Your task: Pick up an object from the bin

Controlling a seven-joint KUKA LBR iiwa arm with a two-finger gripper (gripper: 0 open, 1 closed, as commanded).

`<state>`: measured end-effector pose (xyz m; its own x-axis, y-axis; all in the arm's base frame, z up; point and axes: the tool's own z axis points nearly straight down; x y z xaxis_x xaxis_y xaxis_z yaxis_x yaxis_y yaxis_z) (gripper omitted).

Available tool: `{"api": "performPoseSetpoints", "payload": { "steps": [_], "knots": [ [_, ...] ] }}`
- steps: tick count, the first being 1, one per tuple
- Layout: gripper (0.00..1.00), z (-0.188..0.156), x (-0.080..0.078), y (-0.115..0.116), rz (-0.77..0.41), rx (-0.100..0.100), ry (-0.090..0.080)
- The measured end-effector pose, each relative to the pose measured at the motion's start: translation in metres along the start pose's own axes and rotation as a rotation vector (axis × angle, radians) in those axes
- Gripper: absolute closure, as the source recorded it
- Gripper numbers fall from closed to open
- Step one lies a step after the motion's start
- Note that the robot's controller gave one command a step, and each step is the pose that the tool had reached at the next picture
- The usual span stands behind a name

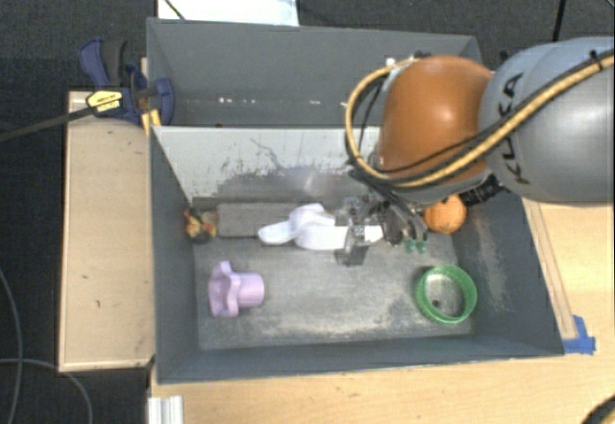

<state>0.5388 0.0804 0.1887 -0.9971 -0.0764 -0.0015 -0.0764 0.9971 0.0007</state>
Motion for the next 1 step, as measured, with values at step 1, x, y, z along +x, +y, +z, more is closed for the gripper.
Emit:
{"api": "performPoseSetpoints", "payload": {
  "steps": [1],
  "knots": [
    [1.00,-0.0357,-0.0058,-0.0010,0.007,0.000,0.002]
  ]
}}
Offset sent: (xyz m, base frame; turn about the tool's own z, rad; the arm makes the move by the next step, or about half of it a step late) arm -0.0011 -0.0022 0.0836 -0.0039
